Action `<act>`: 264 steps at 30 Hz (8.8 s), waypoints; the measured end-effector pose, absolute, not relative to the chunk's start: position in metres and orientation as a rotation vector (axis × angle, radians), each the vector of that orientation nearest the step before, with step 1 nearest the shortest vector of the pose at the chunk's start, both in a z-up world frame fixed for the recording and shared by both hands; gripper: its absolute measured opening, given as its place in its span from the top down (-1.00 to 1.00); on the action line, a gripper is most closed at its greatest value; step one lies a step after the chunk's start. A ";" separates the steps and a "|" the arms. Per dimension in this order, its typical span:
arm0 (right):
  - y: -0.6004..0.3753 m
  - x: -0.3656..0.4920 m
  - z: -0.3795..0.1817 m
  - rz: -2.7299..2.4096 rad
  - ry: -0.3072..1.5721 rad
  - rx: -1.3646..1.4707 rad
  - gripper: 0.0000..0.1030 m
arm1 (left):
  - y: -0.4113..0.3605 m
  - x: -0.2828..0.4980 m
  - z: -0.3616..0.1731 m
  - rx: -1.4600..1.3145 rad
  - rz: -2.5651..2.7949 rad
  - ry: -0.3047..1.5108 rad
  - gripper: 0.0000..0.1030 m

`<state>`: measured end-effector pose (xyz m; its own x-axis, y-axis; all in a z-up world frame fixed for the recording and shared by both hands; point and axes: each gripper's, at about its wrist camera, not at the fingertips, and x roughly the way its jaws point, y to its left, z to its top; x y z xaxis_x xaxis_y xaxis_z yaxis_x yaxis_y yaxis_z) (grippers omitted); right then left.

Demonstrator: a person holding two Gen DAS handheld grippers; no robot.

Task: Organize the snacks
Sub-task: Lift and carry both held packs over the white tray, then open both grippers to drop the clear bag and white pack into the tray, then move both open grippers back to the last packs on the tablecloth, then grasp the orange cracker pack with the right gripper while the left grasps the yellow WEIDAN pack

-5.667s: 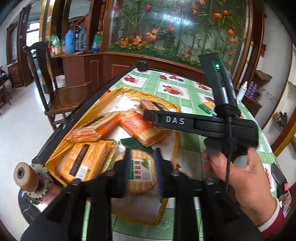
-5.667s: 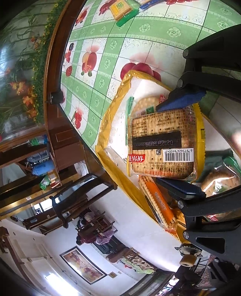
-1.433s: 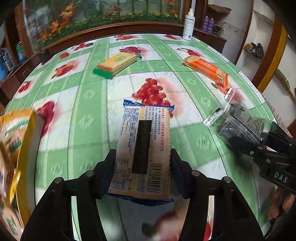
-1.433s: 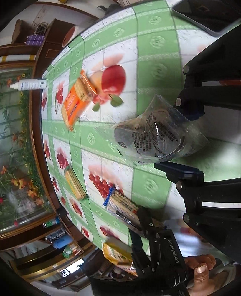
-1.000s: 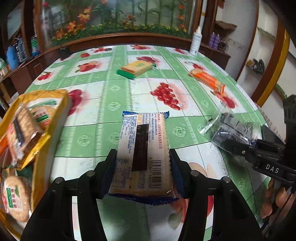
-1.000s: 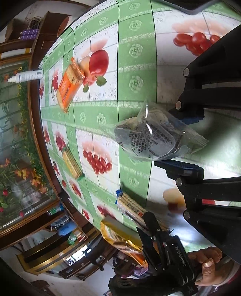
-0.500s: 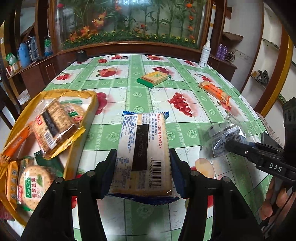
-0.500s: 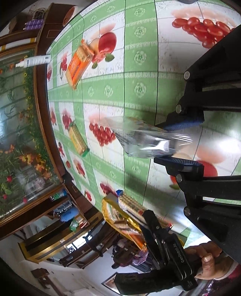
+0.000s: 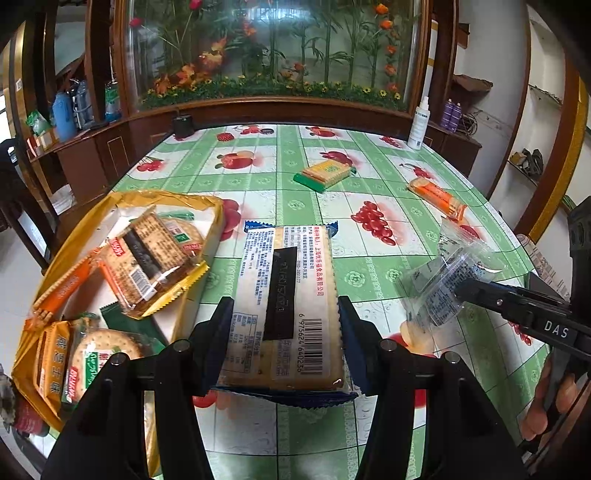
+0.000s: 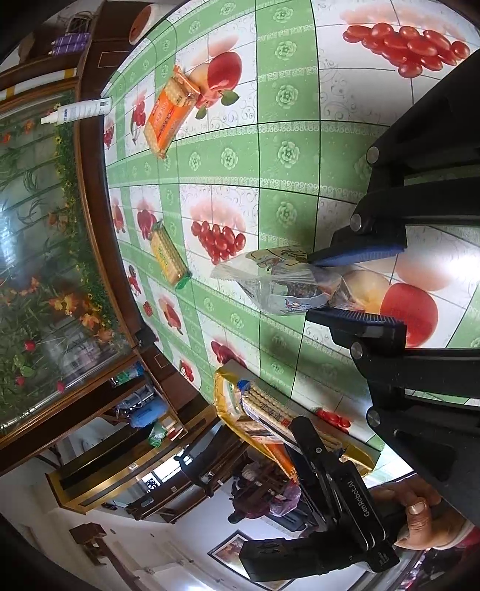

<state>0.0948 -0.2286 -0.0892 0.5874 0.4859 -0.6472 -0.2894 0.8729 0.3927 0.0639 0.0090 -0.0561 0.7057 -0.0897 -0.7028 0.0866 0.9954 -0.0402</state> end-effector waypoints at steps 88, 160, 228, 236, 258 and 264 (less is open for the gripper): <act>0.040 0.193 -0.073 0.834 0.789 0.119 0.33 | 0.159 0.027 -0.049 -0.139 0.192 0.726 -0.04; -0.177 0.186 -0.072 0.407 0.782 0.193 -0.72 | 0.051 0.066 -0.035 0.026 0.111 0.770 -0.41; -0.324 0.332 -0.132 0.140 0.995 -0.113 -0.85 | -0.088 0.338 -0.101 0.332 -0.193 0.971 -0.42; -0.323 0.336 -0.138 0.157 1.011 -0.109 -0.92 | -0.096 0.369 -0.112 0.399 -0.195 0.976 -0.42; -0.316 0.330 -0.140 0.162 1.012 -0.114 -1.00 | -0.068 0.399 -0.123 0.142 -0.222 1.040 -0.67; -0.318 0.325 -0.135 0.146 0.981 -0.096 -0.25 | -0.077 0.382 -0.118 0.140 -0.246 1.042 0.06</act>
<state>0.3254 -0.3175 -0.1347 0.5473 0.0795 -0.8331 -0.1666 0.9859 -0.0154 0.3823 -0.0769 -0.1175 0.4807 -0.1350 -0.8664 0.2674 0.9636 -0.0018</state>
